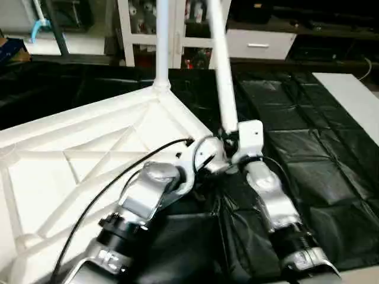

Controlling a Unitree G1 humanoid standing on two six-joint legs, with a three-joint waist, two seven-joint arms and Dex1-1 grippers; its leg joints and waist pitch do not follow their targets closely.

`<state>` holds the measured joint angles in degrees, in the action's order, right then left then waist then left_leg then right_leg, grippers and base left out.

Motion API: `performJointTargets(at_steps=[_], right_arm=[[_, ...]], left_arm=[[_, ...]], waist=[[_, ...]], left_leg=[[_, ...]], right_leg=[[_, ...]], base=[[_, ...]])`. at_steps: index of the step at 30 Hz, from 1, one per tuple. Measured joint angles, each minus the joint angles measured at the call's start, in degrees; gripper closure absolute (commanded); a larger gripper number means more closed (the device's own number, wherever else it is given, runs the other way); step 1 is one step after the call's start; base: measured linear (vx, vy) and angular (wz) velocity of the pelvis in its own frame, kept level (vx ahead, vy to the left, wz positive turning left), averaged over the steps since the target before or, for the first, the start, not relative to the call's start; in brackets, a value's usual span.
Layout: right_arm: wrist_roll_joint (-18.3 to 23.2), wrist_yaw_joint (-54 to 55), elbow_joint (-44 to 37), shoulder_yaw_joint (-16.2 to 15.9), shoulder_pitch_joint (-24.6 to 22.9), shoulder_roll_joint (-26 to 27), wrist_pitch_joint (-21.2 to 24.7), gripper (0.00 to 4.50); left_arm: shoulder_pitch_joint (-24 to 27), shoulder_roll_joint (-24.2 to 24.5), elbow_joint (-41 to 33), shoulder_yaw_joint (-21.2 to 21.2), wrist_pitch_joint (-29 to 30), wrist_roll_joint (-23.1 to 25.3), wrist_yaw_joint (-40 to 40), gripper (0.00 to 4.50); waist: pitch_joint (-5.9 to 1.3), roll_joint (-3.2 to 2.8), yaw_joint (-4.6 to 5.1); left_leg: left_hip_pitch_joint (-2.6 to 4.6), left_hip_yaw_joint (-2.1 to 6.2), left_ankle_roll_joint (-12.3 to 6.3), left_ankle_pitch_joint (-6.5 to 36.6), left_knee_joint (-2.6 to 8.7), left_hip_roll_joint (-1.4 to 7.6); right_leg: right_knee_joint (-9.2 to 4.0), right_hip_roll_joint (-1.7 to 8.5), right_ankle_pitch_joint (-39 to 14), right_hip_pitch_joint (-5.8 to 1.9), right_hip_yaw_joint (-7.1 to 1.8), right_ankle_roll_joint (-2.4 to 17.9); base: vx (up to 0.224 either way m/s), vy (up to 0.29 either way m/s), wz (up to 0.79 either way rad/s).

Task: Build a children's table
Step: Insert table leg to table base

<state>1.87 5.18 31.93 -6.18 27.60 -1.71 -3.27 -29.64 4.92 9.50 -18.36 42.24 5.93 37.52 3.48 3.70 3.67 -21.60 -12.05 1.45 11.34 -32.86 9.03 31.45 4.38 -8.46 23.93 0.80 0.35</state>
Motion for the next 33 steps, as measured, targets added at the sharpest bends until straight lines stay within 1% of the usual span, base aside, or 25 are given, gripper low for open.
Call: performJointTargets(at_steps=[2, 5, 6, 8, 9, 11, 12, 13, 14, 15, 17, 18, 19, 20, 22, 23, 24, 25, 26, 27, 28, 29, 31, 32, 33], right_arm=[[-0.2, 0.44, 0.58, 0.03, 0.49, 0.05, -1.2, 2.69], [1.28, 0.02, 1.91, 0.75, 1.36, 0.75, -3.65, 2.69], [2.88, -0.88, 1.85, 1.92, 1.31, 1.38, -4.56, 2.69], [5.29, -2.72, 1.5, 3.16, 0.99, 2.12, -5.59, 2.69], [6.59, -3.75, 0.26, 3.64, 0.38, 2.36, -5.76, 2.69], [10.0, -6.52, -4.32, 4.09, -2.08, 2.68, -6.06, 2.69], [10.24, -6.91, -5.94, 4.88, -2.34, 2.28, -6.3, 2.69], [10.8, -6.94, -7.58, 6.52, -2.42, 0.78, -6.48, 2.69], [11.14, -6.79, -9.02, 9.14, -2.35, -1.34, -7.09, 2.69], [11.76, -6.86, -10.73, 10.81, -2.42, -2.54, -7.17, 2.69], [13.2, -7.34, -14.86, 12.12, -2.53, -3.63, -7.37, 2.69], [13.72, -8.01, -16.9, 12.3, -2.59, -3.74, -7.41, 2.69], [13.98, -8.43, -17.91, 12.21, -2.69, -3.56, -7.41, 2.69], [14.3, -9.49, -19.0, 11.75, -3.15, -3.86, -7.36, 2.69], [14.41, -11.35, -20.4, 10.28, -4.59, -5.03, -7.16, 2.69], [14.32, -12.16, -20.64, 9.72, -5.0, -5.33, -7.11, 2.69], [14.31, -13.57, -21.64, 8.97, -5.5, -5.8, -6.34, 2.69], [14.24, -14.7, -22.45, 8.32, -5.76, -6.3, -5.69, 2.69], [14.04, -16.29, -23.4, 7.36, -5.83, -6.86, -4.91, 2.69], [14.01, -17.0, -23.93, 6.94, -5.84, -7.01, -4.53, 2.69], [14.02, -18.39, -24.97, 6.14, -5.82, -7.68, -3.59, 2.69], [13.96, -19.73, -25.56, 5.45, -5.82, -8.39, -2.98, 2.69], [14.01, -21.62, -26.34, 4.76, -5.82, -9.26, -1.71, 2.69], [14.01, -22.68, -26.7, 4.26, -5.85, -10.02, -1.14, 2.69], [14.02, -24.19, -27.27, 3.53, -5.99, -11.25, -0.38, 2.69]], left_arm=[[-0.32, 0.04, -0.21, 0.0, -0.01, 0.01, -0.37, 4.5], [-0.32, 1.04, -0.89, -0.08, -0.81, 0.02, -0.12, 4.5], [-0.29, 2.51, -0.87, -0.94, -3.22, 0.08, 0.94, 4.5], [-0.13, 5.09, -0.71, -2.02, -7.13, 0.51, 2.93, 4.5], [-0.09, 6.72, -0.55, -2.94, -10.19, 0.78, 4.28, 4.5], [0.16, 11.41, 0.08, -4.58, -18.95, 1.71, 7.22, 4.5], [0.42, 12.97, 0.83, -4.75, -21.77, 1.78, 8.63, 4.5], [0.57, 14.48, 1.43, -4.79, -24.76, 1.76, 9.92, 4.5], [0.85, 15.62, 1.58, -4.78, -26.92, 1.79, 11.14, 4.5], [0.86, 16.53, 2.5, -4.4, -29.13, 1.69, 12.12, 4.5], [0.89, 17.07, 4.11, -2.75, -31.42, 0.91, 14.17, 4.5], [0.89, 16.91, 4.84, -1.84, -31.53, 0.19, 15.31, 4.22], [0.89, 16.63, 5.04, -1.33, -31.5, -0.23, 15.89, 4.05], [0.93, 15.58, 5.02, 0.64, -29.51, -2.75, 17.41, 4.05], [0.37, 12.7, 2.91, 6.97, -25.44, -10.1, 19.11, 3.9], [-0.72, 12.11, 1.47, 9.19, -24.11, -12.41, 19.36, 3.69], [-3.39, 11.56, 0.91, 12.5, -21.82, -16.08, 19.23, 3.69], [-5.6, 11.13, 0.88, 15.01, -20.46, -18.31, 18.58, 3.53], [-8.13, 10.97, 0.8, 17.51, -19.37, -20.55, 17.96, 3.49], [-9.03, 10.9, 0.71, 18.2, -18.96, -21.47, 17.9, 3.41], [-10.33, 10.83, 0.89, 19.05, -18.12, -23.47, 18.17, 3.31], [-10.83, 10.67, 0.98, 19.12, -17.42, -24.87, 18.57, 3.19], [-11.68, 9.43, 3.19, 19.57, -16.49, -26.69, 17.36, 3.04], [-12.52, 8.32, 4.98, 20.29, -16.0, -27.38, 15.6, 3.04], [-14.45, 5.95, 7.39, 22.45, -15.13, -28.9, 11.6, 2.85]], waist=[[0.0, 0.0, -0.33], [0.0, 0.0, -0.76], [0.02, -0.01, -0.81], [0.13, -0.09, -0.97], [0.24, -0.27, -1.06], [0.55, -0.76, -1.46], [0.67, -0.94, -1.76], [0.76, -1.05, -2.45], [0.75, -1.05, -2.95], [0.76, -1.08, -3.29], [0.86, -1.48, -3.35], [0.79, -1.59, -3.18], [0.79, -1.59, -2.97], [0.83, -1.71, -2.92], [0.84, -1.72, -3.23], [0.84, -1.72, -3.48], [0.83, -1.79, -3.7], [0.82, -1.83, -3.85], [0.79, -1.87, -3.9], [0.77, -1.9, -3.9], [0.72, -1.99, -3.9], [0.71, -1.99, -3.92], [0.72, -1.98, -3.97], [0.72, -1.98, -4.06], [0.75, -1.93, -4.21]], left_leg=[[-0.21, 0.01, -0.08, -0.01, 0.03, 0.1], [-0.59, -0.03, -0.24, -0.14, -0.06, 0.26], [-0.63, -0.03, -0.24, -0.14, -0.15, 0.35], [-0.68, -0.04, -0.24, -0.15, -0.48, 0.54], [-0.71, -0.05, -0.22, -0.14, -0.71, 0.68], [-0.77, -0.05, -0.03, -0.15, -0.94, 0.83], [-0.77, -0.08, 0.15, -0.07, -0.98, 0.85], [-0.82, -0.1, 0.22, -0.09, -1.03, 0.87], [-0.8, -0.2, 0.28, -0.15, -1.07, 0.93], [-0.72, -0.52, 0.31, -0.22, -1.09, 1.02], [-0.72, -0.82, 0.27, -0.26, -1.23, 0.97], [-0.72, -0.87, 0.23, -0.25, -1.29, 0.91], [-0.73, -0.9, 0.19, -0.22, -1.35, 0.91], [-0.77, -0.91, 0.14, -0.19, -1.41, 0.91], [-0.82, -0.9, 0.13, -0.18, -1.48, 0.92], [-0.79, -0.88, 0.14, -0.18, -1.5, 0.96], [-0.77, -0.88, 0.15, -0.2, -1.54, 0.97], [-0.74, -0.88, 0.15, -0.2, -1.59, 0.97], [-0.63, -0.88, 0.15, -0.2, -1.66, 0.97], [-0.56, -0.87, 0.16, -0.19, -1.68, 0.97], [-0.48, -0.87, 0.16, -0.19, -1.71, 0.95], [-0.48, -0.87, 0.16, -0.19, -1.72, 0.93], [-0.53, -0.83, 0.16, -0.2, -1.85, 0.94], [-0.59, -0.8, 0.15, -0.2, -1.95, 0.95], [-0.73, -0.76, 0.13, -0.21, -2.08, 0.97]], right_leg=[[0.39, -0.03, -0.25, 0.32, 0.07, -0.39], [0.94, -0.11, -0.32, 1.0, 0.08, -0.47], [1.11, -0.18, -0.33, 1.11, 0.09, -0.47], [1.49, -0.27, -0.38, 1.21, 0.12, -0.45], [1.61, -0.35, -0.4, 1.21, 0.14, -0.46], [1.73, -0.48, -0.37, 1.2, 0.14, -0.43], [1.77, -0.47, -0.31, 1.2, 0.12, -0.39], [1.78, -0.47, -0.26, 1.18, 0.12, -0.35], [1.78, -0.45, -0.25, 1.0, 0.09, -0.34], [1.79, -0.42, -0.25, 0.96, 0.0, -0.34], [1.8, -0.26, -0.12, 0.98, -0.15, -0.26], [1.82, -0.17, -0.11, 0.97, -0.17, -0.28], [1.83, -0.15, -0.1, 0.98, -0.19, -0.27], [1.86, -0.12, -0.09, 0.99, -0.16, -0.27], [1.99, -0.1, -0.1, 1.05, -0.11, -0.26], [2.03, -0.11, -0.1, 1.03, -0.06, -0.26], [2.14, -0.12, -0.1, 1.05, -0.06, -0.26], [2.28, -0.11, -0.11, 1.06, -0.07, -0.26], [2.47, -0.11, -0.13, 1.01, -0.09, -0.25], [2.49, -0.1, -0.16, 0.95, -0.1, -0.26], [2.54, -0.08, -0.16, 0.89, -0.12, -0.27], [2.57, -0.06, -0.16, 0.87, -0.12, -0.28], [2.67, -0.05, -0.15, 0.87, -0.11, -0.27], [2.72, -0.05, -0.14, 0.88, -0.1, -0.26], [2.76, -0.05, -0.13, 0.9, -0.07, -0.25]], base=[[0.032, -0.017, 0.01], [0.0, 0.0, 0.0], [0.0, 0.0, 0.0], [0.0, 0.0, 0.0], [0.0, 0.0, 0.0], [0.0, 0.0, 0.0], [0.0, 0.0, 0.0], [0.0, 0.0, 0.0], [0.0, 0.0, 0.0], [0.0, 0.0, 0.0], [0.0, 0.0, 0.0], [0.0, 0.0, 0.0], [0.0, 0.0, 0.0], [0.0, 0.0, 0.0], [0.0, 0.0, 0.0], [0.0, 0.0, 0.0], [0.0, 0.0, 0.0], [0.0, 0.0, 0.0], [0.0, 0.0, 0.0], [0.0, 0.0, 0.0], [0.0, 0.0, 0.0], [0.0, 0.0, 0.0], [0.0, 0.0, 0.0], [0.0, 0.0, 0.0], [0.0, 0.0, 0.0]])
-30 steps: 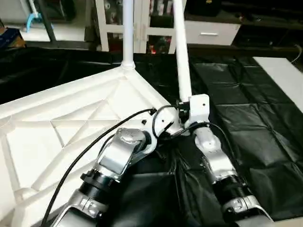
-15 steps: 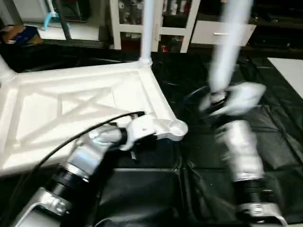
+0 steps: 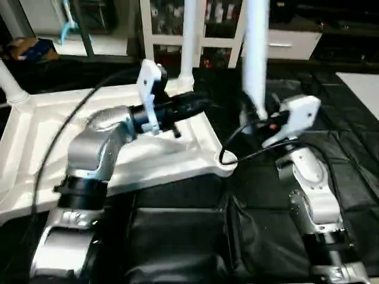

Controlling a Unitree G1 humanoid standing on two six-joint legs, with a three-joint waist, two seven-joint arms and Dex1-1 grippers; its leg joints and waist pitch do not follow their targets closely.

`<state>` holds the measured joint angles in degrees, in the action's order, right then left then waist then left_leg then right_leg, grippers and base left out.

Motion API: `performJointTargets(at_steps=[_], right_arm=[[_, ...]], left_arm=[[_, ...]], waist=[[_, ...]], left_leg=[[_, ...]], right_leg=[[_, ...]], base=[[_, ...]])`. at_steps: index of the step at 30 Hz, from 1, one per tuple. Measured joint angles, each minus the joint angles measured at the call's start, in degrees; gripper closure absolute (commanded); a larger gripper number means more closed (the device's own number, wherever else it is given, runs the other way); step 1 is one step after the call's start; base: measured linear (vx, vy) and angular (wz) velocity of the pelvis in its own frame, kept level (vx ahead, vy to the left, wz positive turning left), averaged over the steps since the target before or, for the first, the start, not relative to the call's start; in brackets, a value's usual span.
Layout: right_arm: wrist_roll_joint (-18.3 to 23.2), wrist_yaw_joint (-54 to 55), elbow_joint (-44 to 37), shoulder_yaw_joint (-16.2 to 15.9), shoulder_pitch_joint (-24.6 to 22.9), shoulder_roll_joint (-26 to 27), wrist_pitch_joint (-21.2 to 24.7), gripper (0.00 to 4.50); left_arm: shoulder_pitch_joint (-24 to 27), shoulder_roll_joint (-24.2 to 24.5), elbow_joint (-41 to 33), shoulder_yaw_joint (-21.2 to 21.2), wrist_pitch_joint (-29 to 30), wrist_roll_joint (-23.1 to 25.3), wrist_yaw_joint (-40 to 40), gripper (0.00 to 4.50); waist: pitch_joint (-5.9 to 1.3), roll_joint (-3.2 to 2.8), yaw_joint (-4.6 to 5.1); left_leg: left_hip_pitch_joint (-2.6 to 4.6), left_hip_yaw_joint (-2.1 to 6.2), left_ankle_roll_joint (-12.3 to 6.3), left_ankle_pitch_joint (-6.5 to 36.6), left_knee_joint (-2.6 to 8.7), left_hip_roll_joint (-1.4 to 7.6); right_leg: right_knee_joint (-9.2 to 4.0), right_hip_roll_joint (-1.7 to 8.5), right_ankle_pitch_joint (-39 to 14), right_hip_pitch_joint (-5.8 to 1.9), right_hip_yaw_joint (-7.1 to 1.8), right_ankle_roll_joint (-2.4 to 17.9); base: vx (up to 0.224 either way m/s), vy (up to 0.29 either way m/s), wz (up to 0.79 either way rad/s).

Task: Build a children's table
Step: Insert table leg to table base

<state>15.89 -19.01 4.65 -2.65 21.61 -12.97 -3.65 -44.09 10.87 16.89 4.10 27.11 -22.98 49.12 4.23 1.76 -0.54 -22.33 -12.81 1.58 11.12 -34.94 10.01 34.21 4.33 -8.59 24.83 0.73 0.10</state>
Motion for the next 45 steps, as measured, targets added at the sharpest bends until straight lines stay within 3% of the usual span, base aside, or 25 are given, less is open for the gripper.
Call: performJointTargets(at_steps=[5, 7, 9, 11, 16, 20, 26, 30, 35, 37, 39, 42, 45], right_arm=[[-0.06, -3.49, -1.24, -2.57, -0.99, -1.29, 2.83, 2.69], [-0.08, -4.09, -1.18, -3.02, -1.04, -1.18, 2.97, 2.69], [-0.16, -4.94, -0.93, -3.21, -0.96, -0.65, 2.93, 2.69], [-0.25, -5.49, -0.76, -3.72, -0.96, -0.32, 2.93, 2.69], [-0.6, -8.48, 0.54, -5.91, -0.91, -0.25, 3.48, 2.69], [-0.45, -12.38, 0.02, -8.77, -0.93, -0.97, 5.51, 2.69], [0.53, -12.71, -1.63, -8.36, -0.96, -1.89, 8.14, 2.69], [-0.68, -12.29, -1.21, -7.23, -0.75, -2.37, 7.98, 2.69], [-1.33, -12.19, -0.46, -6.76, 0.1, -2.84, 8.03, 2.69], [-1.33, -12.27, -0.44, -6.75, 0.3, -3.19, 8.03, 2.69], [-1.33, -12.78, -0.05, -6.72, 0.92, -3.78, 8.04, 2.69], [-1.61, -14.08, 0.37, -6.7, 1.79, -4.32, 8.05, 2.69], [-2.69, -14.64, 1.17, -6.69, 2.78, -4.78, 8.03, 2.69]], left_arm=[[-8.0, -6.92, 0.13, 8.85, 3.34, -7.87, -12.95, 2.61], [-8.92, -7.14, -0.9, 10.22, 4.28, -9.11, -14.94, 2.27], [-8.84, -7.04, -0.86, 13.22, 6.48, -10.48, -16.63, 2.24], [-8.64, -7.05, -0.86, 15.22, 8.52, -12.36, -17.76, 2.07], [-8.69, -7.3, -1.16, 17.32, 11.46, -16.47, -21.54, 1.64], [-8.6, -7.03, -1.95, 16.85, 11.39, -15.63, -22.07, 1.34], [-8.56, -7.57, -3.08, 15.9, 11.31, -15.39, -21.18, 0.88], [-8.49, -7.02, -1.94, 14.09, 10.42, -14.25, -22.13, 1.27], [-8.49, -5.27, -1.37, 13.12, 12.64, -14.24, -22.0, 1.7], [-8.49, -4.96, -1.23, 12.96, 13.04, -14.23, -21.65, 1.71], [-8.52, -4.4, -0.79, 12.96, 13.34, -14.24, -20.81, 2.08], [-8.68, -3.41, 0.22, 12.6, 13.63, -14.25, -19.77, 2.15], [-8.74, -2.69, 0.95, 12.06, 13.53, -14.24, -19.36, 2.5]], waist=[[-0.02, 0.05, -0.26], [-0.03, 0.06, -0.1], [-0.02, 0.14, -0.06], [0.02, 0.2, -0.52], [0.07, 0.71, -1.98], [0.08, 0.69, -2.84], [0.04, 0.53, -2.9], [-0.05, 0.21, -2.72], [-0.16, -0.62, -2.48], [-0.14, -0.75, -2.53], [-0.15, -0.92, -2.51], [-0.14, -0.97, -2.49], [-0.12, -1.05, -2.48]], left_leg=[[-0.16, 0.01, -0.14, -0.03, -0.33, 0.01], [-0.16, 0.0, -0.2, 0.0, -0.35, 0.01], [-0.19, 0.05, -0.21, -0.01, -0.35, 0.04], [-0.27, 0.09, -0.24, -0.03, -0.38, 0.05], [-0.36, 0.1, -0.3, -0.04, -0.54, 0.05], [-0.49, 0.13, -0.43, 0.01, -0.83, 0.03], [-0.56, 0.16, -0.46, -0.01, -1.03, 0.02], [-0.56, 0.2, -0.45, -0.02, -1.07, 0.02], [-0.56, 0.25, -0.44, -0.02, -1.07, 0.02], [-0.56, 0.3, -0.44, -0.03, -1.07, 0.02], [-0.56, 0.31, -0.44, -0.03, -1.08, 0.02], [-0.56, 0.31, -0.44, -0.03, -1.09, 0.02], [-0.57, 0.31, -0.44, -0.03, -1.13, 0.02]], right_leg=[[0.01, 0.07, 0.04, 0.0, 0.02, 0.06], [0.01, 0.07, 0.04, 0.0, 0.02, 0.06], [0.04, 0.05, 0.04, 0.05, 0.09, 0.06], [0.07, 0.05, 0.04, 0.11, 0.14, 0.06], [0.1, 0.08, 0.04, 0.09, 0.14, 0.06], [0.15, 0.12, 0.04, 0.06, 0.12, 0.07], [0.19, 0.15, 0.15, -0.02, 0.11, 0.24], [0.21, 0.15, 0.22, -0.01, 0.12, 0.22], [0.29, 0.15, 0.24, 0.02, 0.15, 0.23], [0.31, 0.13, 0.24, 0.02, 0.18, 0.23], [0.31, 0.13, 0.24, 0.02, 0.17, 0.23], [0.3, 0.13, 0.24, 0.02, 0.18, 0.23], [0.31, 0.13, 0.24, 0.01, 0.17, 0.23]], base=[[0.0, 0.0, 0.0], [0.0, 0.0, 0.0], [0.0, 0.0, 0.0], [0.0, 0.0, 0.0], [0.0, 0.0, 0.0], [0.0, 0.0, 0.0], [0.0, 0.0, 0.0], [0.0, 0.0, 0.0], [0.0, 0.0, 0.0], [0.0, 0.0, 0.0], [0.0, 0.0, 0.0], [0.0, 0.0, 0.0], [0.0, 0.0, 0.0]])
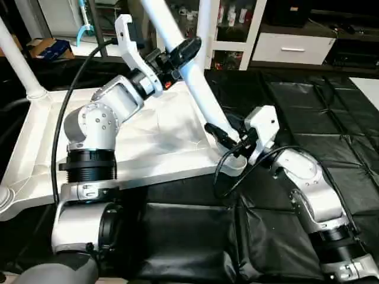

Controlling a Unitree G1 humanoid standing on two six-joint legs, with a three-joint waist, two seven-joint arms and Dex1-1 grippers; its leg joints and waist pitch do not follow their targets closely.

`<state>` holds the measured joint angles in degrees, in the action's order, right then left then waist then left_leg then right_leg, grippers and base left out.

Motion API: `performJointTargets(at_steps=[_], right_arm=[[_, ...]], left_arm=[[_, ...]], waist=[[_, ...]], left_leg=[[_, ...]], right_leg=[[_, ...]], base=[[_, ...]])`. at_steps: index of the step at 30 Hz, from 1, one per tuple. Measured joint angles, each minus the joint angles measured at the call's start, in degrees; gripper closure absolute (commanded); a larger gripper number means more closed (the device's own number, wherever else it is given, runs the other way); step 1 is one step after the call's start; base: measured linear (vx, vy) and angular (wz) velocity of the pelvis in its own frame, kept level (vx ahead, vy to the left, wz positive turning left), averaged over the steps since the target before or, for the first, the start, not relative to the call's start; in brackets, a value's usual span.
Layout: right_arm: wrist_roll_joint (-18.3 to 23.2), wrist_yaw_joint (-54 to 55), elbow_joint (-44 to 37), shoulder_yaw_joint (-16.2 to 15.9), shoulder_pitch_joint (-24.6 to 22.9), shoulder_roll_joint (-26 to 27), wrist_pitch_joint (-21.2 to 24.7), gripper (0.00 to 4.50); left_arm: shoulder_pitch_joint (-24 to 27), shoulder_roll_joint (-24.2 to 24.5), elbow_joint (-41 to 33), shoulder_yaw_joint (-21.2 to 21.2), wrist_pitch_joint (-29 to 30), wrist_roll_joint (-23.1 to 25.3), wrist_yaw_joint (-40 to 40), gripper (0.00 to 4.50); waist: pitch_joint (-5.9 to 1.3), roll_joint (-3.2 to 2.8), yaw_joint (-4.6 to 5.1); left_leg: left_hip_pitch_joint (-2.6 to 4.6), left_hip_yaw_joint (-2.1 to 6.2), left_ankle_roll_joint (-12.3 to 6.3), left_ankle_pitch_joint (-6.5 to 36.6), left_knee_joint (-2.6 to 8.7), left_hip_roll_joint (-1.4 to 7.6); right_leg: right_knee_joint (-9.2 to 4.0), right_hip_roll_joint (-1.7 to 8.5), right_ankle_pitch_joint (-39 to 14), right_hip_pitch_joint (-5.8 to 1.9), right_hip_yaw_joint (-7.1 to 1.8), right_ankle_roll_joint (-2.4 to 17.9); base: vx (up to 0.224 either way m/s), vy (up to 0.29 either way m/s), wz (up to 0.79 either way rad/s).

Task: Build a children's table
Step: Insert table leg to table base

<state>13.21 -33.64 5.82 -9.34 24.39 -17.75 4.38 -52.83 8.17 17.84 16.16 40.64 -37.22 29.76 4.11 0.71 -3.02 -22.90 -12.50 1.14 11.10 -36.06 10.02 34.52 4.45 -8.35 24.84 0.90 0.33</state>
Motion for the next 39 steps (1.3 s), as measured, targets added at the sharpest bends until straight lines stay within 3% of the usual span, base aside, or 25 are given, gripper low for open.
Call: performJointTargets(at_steps=[12, 14, 20, 25, 27, 32, 38, 39], right_arm=[[-1.75, 1.71, 1.43, 0.1, 1.12, 1.4, -2.32, 2.69], [-1.99, 2.14, 1.71, 0.47, 1.12, 2.14, -3.64, 1.99], [-2.1, 3.46, 0.98, 1.85, 1.08, 3.37, -7.58, 1.54], [-2.23, 4.29, -2.67, 2.18, -0.55, 4.42, -9.98, 1.1], [-3.06, 4.79, -4.24, 2.02, -1.68, 4.07, -10.7, 1.08], [-9.84, 9.37, -6.65, 1.07, -3.83, 3.25, -11.87, 1.08], [-11.26, 10.83, -8.52, 0.2, -7.03, 5.27, -13.38, 1.08], [-11.71, 11.51, -8.71, 0.22, -7.03, 5.44, -13.56, 0.79]], left_arm=[[-1.07, 0.2, 0.02, -0.33, -2.25, -0.21, 2.07, 2.73], [-1.06, 0.25, -0.08, -1.39, -4.9, 0.23, 3.71, 2.74], [-0.66, -0.19, -3.16, -3.94, -15.85, 2.06, 13.31, 2.75], [-0.4, -0.09, -6.16, -4.8, -20.15, 2.02, 18.11, 2.75], [0.03, 0.16, -6.92, -5.58, -21.54, 2.09, 19.22, 2.75], [0.76, 0.28, -6.87, -6.26, -25.17, 3.3, 19.82, 2.76], [0.78, 0.09, -6.85, -5.91, -28.25, 3.84, 20.09, 2.76], [0.79, 0.09, -6.85, -5.92, -28.4, 3.84, 20.16, 2.76]], waist=[[0.0, -0.33, -0.04], [0.01, -0.4, -0.08], [-0.01, -0.81, 0.0], [-0.05, -1.3, 0.0], [-0.05, -1.32, -0.04], [-0.04, -1.3, 0.16], [-0.04, -1.3, 0.78], [-0.04, -1.3, 0.88]], left_leg=[[-0.02, 0.03, 0.0, 0.0, -0.08, 0.0], [-0.02, 0.03, 0.0, 0.0, -0.09, 0.0], [-0.04, 0.04, -0.01, 0.01, -0.1, 0.0], [-0.03, 0.05, 0.0, 0.0, -0.11, 0.01], [0.0, 0.06, 0.0, 0.0, -0.13, 0.01], [0.01, 0.06, 0.01, 0.0, -0.18, 0.0], [0.0, 0.08, 0.01, 0.0, -0.2, -0.02], [0.0, 0.08, 0.01, 0.0, -0.2, -0.02]], right_leg=[[0.04, 0.0, 0.01, -0.01, 0.01, 0.01], [0.05, 0.0, 0.01, -0.01, 0.01, 0.01], [0.04, 0.0, 0.01, -0.02, 0.0, 0.01], [0.1, 0.0, 0.01, -0.01, 0.01, 0.01], [0.17, 0.0, 0.0, -0.02, 0.01, 0.01], [0.31, 0.01, -0.01, 0.01, -0.03, -0.01], [0.34, 0.01, -0.03, 0.03, -0.06, -0.05], [0.34, 0.01, -0.03, 0.03, -0.06, -0.05]], base=[[0.0, 0.0, 0.0], [0.0, 0.0, 0.0], [0.0, 0.0, 0.0], [0.0, 0.0, 0.0], [0.0, 0.0, 0.0], [0.0, 0.0, 0.0], [0.0, 0.0, 0.0], [0.0, 0.0, 0.0]])
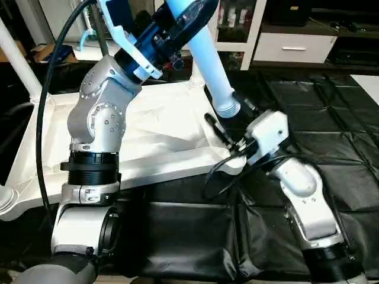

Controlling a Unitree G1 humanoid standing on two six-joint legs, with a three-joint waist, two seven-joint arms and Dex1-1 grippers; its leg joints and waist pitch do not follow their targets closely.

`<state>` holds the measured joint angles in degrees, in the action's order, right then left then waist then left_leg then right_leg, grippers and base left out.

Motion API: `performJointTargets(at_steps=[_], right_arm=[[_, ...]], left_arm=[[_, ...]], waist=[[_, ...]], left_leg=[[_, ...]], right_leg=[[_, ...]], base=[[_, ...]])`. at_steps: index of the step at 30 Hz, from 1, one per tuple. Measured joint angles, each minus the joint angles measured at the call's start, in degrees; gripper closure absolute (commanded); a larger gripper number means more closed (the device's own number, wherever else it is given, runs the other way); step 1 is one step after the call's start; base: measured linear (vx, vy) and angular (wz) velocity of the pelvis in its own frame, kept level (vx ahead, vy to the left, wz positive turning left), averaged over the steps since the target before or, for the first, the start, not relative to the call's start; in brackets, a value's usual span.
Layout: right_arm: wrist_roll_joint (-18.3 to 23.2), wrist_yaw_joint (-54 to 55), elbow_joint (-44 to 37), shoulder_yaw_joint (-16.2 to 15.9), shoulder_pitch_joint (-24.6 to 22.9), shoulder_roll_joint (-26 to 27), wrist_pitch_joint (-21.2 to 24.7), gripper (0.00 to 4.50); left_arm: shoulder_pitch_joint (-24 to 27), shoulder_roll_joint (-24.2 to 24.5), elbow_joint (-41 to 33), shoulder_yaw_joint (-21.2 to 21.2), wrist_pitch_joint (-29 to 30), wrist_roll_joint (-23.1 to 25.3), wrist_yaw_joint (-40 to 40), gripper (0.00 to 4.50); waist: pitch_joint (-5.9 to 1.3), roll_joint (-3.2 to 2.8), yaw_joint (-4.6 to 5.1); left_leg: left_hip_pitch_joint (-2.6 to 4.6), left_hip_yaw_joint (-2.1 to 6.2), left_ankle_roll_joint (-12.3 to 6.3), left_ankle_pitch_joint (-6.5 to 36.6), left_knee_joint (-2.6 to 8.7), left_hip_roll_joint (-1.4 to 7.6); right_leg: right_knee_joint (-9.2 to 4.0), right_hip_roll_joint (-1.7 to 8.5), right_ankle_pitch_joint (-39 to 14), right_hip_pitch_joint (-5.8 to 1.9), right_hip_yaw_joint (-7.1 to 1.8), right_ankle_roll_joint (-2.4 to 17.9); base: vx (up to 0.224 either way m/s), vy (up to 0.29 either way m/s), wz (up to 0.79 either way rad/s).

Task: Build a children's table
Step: Insert table leg to table base

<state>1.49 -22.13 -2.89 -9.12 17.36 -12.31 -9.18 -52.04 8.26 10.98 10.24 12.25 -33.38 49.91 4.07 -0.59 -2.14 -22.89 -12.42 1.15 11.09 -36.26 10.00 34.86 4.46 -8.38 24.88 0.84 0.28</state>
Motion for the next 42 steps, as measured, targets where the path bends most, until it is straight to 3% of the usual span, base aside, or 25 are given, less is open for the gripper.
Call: performJointTargets(at_steps=[13, 16, 18, 20, 23, 26, 30, 34, 38, 42], right_arm=[[-0.34, 2.9, -2.75, 0.92, 0.4, 0.46, -0.18, 0.01], [-0.8, 6.68, -2.7, 4.77, 1.18, 0.89, 0.24, 0.0], [2.44, 5.38, -2.72, 7.92, 2.22, -1.09, -0.42, 0.0], [3.78, 2.92, -2.73, 8.91, 2.05, -3.02, -1.64, 0.0], [3.84, 0.16, -2.79, 7.81, -1.81, -4.24, -4.49, 0.0], [1.26, 0.12, -1.93, 4.43, -6.27, -3.82, -7.46, 0.0], [-3.26, 1.47, -0.92, 1.5, -6.68, -3.61, -8.12, 0.0], [-6.62, 1.9, -0.76, -0.79, -6.68, -3.5, -8.86, 0.0], [-6.93, 2.28, 0.2, -0.89, -6.32, -2.13, -8.99, 0.0], [-6.93, 2.99, 0.68, -0.83, -5.34, -1.69, -8.97, 0.0]], left_arm=[[0.31, 0.63, 1.24, -0.21, -2.55, 0.06, 1.08, 2.76], [0.4, 0.85, 1.27, -0.23, -2.57, 0.49, 1.13, 2.76], [0.47, 1.23, 1.27, -0.25, -2.68, 0.55, 1.12, 2.76], [0.48, 1.53, 1.3, -0.17, -3.0, 0.66, 0.96, 2.76], [-0.01, 1.31, 2.72, -0.51, -4.57, 3.35, -2.97, 2.76], [-3.01, 0.05, 6.56, 2.49, -3.1, 5.6, -15.27, 2.76], [-6.86, -2.54, 7.7, 7.64, -0.28, 2.4, -26.52, 2.76], [-7.48, -3.42, 7.69, 10.97, -0.07, -0.8, -30.53, 2.76], [-7.18, -3.91, 7.5, 12.04, -0.08, -1.72, -32.52, 2.76], [-7.09, -4.28, 7.01, 12.5, 0.57, -1.89, -34.09, 2.76]], waist=[[0.0, 0.04, 0.19], [0.01, 0.05, 0.1], [0.0, 0.06, 0.08], [-0.02, 0.09, 0.14], [-0.02, 0.09, 0.08], [0.01, 0.13, 0.2], [0.06, 0.4, 0.55], [0.06, 1.15, 0.33], [-0.01, 2.02, -0.02], [0.0, 2.23, -0.13]], left_leg=[[-0.01, 0.01, 0.0, 0.0, 0.0, 0.0], [-0.03, 0.01, 0.0, 0.0, -0.01, -0.02], [-0.03, 0.0, 0.0, 0.0, -0.04, -0.03], [-0.02, 0.01, 0.0, 0.0, -0.04, -0.02], [-0.02, 0.05, 0.0, 0.0, -0.03, -0.01], [-0.08, 0.07, 0.0, 0.0, -0.05, -0.01], [-0.07, 0.09, 0.0, 0.0, -0.16, -0.01], [-0.11, 0.22, 0.0, 0.0, -0.15, -0.01], [-0.18, 0.25, -0.01, 0.0, -0.19, -0.03], [-0.23, 0.25, -0.02, 0.01, -0.22, -0.08]], right_leg=[[0.01, 0.0, -0.01, 0.02, 0.01, -0.02], [0.01, 0.01, -0.01, 0.02, -0.01, -0.02], [0.01, 0.02, -0.01, 0.0, -0.02, -0.02], [0.02, 0.02, -0.01, 0.0, 0.0, -0.02], [0.06, 0.01, -0.04, 0.01, 0.04, -0.06], [0.07, 0.01, -0.05, 0.04, 0.05, -0.08], [0.07, 0.01, -0.1, 0.06, 0.04, -0.17], [0.1, -0.03, -0.26, 0.05, 0.1, -0.43], [0.07, -0.03, -0.11, 0.0, 0.07, -0.18], [0.01, 0.0, -0.1, -0.03, 0.03, -0.16]], base=[[0.0, 0.0, 0.0], [0.0, 0.0, 0.0], [0.0, 0.0, 0.0], [0.0, 0.0, 0.0], [0.0, 0.0, 0.0], [0.0, 0.0, 0.0], [0.0, 0.0, 0.0], [0.0, 0.0, 0.0], [0.0, 0.0, 0.0], [0.0, 0.0, 0.0]])
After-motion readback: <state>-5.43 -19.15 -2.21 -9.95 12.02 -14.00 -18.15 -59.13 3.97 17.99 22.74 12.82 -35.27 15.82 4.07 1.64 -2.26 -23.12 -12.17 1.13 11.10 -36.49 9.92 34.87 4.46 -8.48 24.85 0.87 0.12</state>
